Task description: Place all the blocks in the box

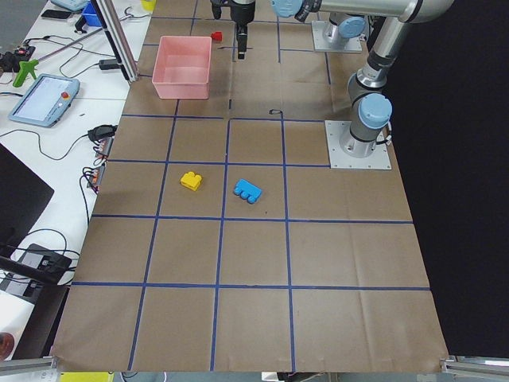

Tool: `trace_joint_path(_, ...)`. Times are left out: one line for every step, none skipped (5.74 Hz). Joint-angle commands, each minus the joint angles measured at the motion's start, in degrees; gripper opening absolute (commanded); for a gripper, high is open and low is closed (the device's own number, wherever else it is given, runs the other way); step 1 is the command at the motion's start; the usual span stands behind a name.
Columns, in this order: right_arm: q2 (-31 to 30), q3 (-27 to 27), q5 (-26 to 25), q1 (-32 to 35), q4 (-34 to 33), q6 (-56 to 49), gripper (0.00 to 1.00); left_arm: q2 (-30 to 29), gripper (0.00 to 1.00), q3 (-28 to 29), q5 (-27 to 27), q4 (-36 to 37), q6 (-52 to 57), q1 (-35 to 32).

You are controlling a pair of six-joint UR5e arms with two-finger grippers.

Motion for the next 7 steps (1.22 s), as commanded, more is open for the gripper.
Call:
trace_joint_path(0.5,0.1,0.1,0.0,-2.7,-0.1,1.00,0.1,1.00,-0.3,0.2,0.4,11.8,7.7)
trace_joint_path(0.3,0.0,0.2,0.0,-2.8,-0.1,1.00,-0.2,1.00,-1.2,-0.5,0.4,22.6,16.8)
trace_joint_path(0.5,-0.1,0.3,0.0,-2.8,-0.1,1.00,-0.9,1.00,-1.5,-0.3,0.5,33.2,22.5)
trace_joint_path(0.7,0.0,0.2,0.0,-2.8,-0.1,1.00,-1.0,1.00,-1.7,0.0,1.0,44.1,27.2)
trace_joint_path(1.0,0.1,0.1,-0.6,-3.0,-0.5,1.00,-1.7,1.00,-1.9,-0.2,1.3,55.5,32.6)
trace_joint_path(0.9,0.2,-0.3,-4.2,-2.3,-6.7,1.00,-2.4,1.00,-1.8,-0.2,1.9,64.3,36.0)
trace_joint_path(0.4,0.2,-0.2,-13.0,-1.8,-16.3,1.00,-3.2,1.00,-1.9,-0.3,3.4,68.7,37.4)
